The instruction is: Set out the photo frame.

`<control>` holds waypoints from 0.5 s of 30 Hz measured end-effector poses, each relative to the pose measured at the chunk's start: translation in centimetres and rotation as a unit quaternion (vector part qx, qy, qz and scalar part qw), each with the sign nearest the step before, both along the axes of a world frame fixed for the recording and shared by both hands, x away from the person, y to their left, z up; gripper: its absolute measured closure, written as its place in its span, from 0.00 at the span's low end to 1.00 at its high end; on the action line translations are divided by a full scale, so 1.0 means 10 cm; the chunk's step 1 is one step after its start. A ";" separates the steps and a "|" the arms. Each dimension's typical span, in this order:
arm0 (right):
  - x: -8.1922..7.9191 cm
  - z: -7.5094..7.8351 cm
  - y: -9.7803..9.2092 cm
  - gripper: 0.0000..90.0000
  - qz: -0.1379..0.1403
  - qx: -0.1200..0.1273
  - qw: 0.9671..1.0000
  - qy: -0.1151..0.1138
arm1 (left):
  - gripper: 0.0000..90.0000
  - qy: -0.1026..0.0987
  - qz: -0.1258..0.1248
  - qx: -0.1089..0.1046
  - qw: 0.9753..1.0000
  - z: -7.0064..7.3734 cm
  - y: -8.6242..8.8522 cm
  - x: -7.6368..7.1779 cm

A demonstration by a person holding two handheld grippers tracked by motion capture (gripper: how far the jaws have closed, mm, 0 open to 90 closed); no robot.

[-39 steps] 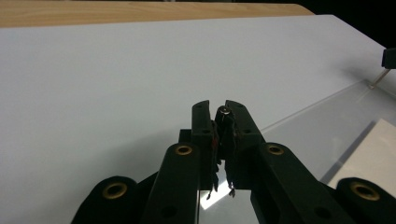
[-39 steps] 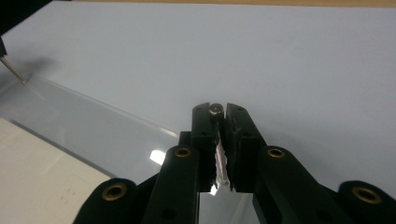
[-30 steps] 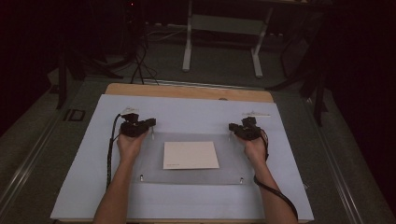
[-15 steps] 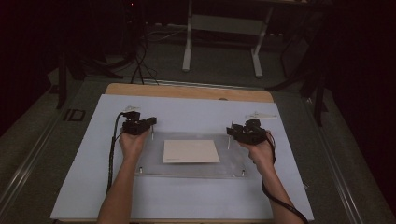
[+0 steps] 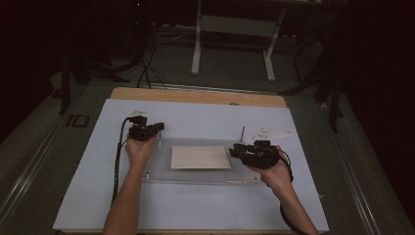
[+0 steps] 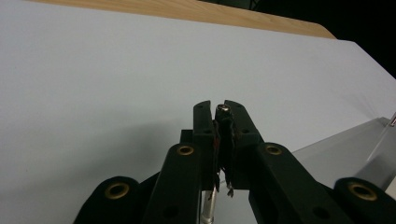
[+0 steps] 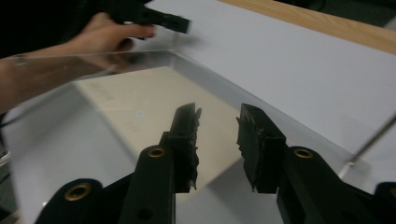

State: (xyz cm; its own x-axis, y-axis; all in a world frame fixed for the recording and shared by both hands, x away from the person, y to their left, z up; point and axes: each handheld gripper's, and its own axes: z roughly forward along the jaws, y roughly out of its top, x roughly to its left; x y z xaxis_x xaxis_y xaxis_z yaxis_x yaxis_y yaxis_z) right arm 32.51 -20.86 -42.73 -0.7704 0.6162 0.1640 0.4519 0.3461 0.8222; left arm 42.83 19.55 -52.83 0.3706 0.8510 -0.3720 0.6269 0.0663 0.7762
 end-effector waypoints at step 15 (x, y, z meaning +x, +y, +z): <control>-0.58 -0.06 0.25 0.88 0.068 -0.003 0.997 -0.026 | 0.94 0.007 0.000 -0.003 1.000 0.00 0.00 0.02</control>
